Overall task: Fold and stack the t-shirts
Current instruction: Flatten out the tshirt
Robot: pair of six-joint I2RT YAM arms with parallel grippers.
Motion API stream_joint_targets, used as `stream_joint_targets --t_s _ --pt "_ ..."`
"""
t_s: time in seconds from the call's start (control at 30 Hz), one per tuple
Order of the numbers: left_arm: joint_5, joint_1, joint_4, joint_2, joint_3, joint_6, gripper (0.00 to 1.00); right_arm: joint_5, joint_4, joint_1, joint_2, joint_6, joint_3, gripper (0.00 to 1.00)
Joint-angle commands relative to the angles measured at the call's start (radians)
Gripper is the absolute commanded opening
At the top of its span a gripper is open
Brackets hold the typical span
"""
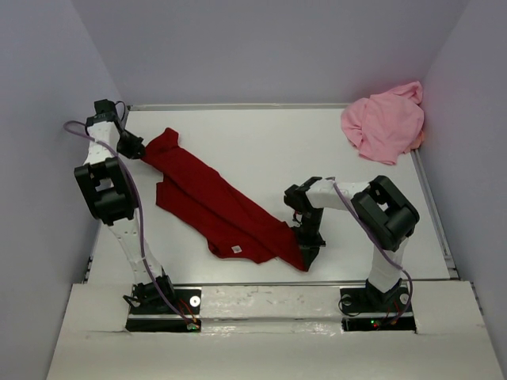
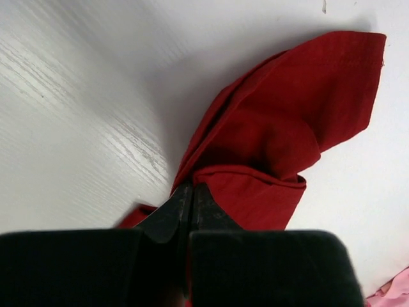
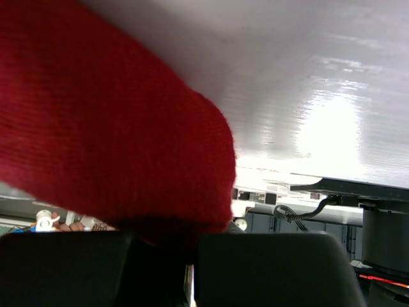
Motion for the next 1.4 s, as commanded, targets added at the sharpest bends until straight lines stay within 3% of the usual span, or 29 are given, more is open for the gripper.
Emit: stream_joint_targets --t_s 0.0,0.03,0.07,0.27,0.4,0.63,0.87,1.37 --pt "-0.016 0.005 -0.076 -0.073 0.065 0.034 0.22 0.006 0.02 0.005 0.031 -0.007 0.004 0.0" --pt "-0.051 0.005 -0.102 -0.068 0.103 0.034 0.83 0.004 0.021 0.005 0.029 -0.007 0.004 0.0" --pt "-0.059 0.005 -0.13 -0.056 0.118 0.034 0.99 0.004 0.02 0.005 0.028 -0.009 0.004 0.0" --pt "-0.006 0.004 -0.074 -0.145 0.074 0.049 0.99 0.003 0.024 0.005 0.029 -0.016 0.007 0.0" --pt "0.106 -0.019 0.17 -0.26 -0.039 0.069 0.99 0.004 0.023 0.005 0.031 -0.019 0.013 0.0" --pt "0.33 -0.136 0.239 -0.145 0.02 0.173 0.97 0.003 0.021 0.005 0.037 -0.026 0.032 0.0" --pt "0.154 -0.258 0.103 0.04 0.224 0.321 0.96 0.003 0.01 0.005 0.032 -0.021 0.053 0.0" --pt "-0.094 -0.281 -0.043 0.14 0.26 0.381 0.96 0.008 -0.002 0.005 0.037 -0.019 0.081 0.0"
